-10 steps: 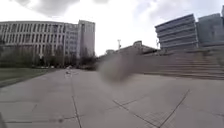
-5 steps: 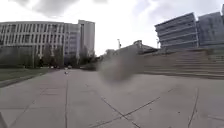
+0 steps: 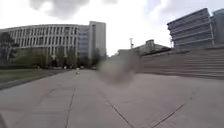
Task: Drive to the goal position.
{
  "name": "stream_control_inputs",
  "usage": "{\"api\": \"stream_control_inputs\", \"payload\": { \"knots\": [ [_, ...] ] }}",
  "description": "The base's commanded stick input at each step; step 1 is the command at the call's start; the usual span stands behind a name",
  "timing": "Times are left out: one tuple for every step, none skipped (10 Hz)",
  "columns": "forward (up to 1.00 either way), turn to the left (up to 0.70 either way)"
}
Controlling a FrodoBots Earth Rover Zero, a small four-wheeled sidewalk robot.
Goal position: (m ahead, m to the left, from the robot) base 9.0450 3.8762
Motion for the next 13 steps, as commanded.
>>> {"api": "stream_control_inputs", "payload": {
  "knots": [
    [0.70,0.00],
    [0.70,0.00],
    [0.70,0.00],
    [0.70,0.00],
    [0.70,0.00],
    [0.70,0.00],
    [0.70,0.00],
    [0.70,0.00],
    [0.70,0.00],
    [0.70,0.00],
    [0.70,0.02],
    [0.70,0.02],
    [0.70,0.02]
  ]
}}
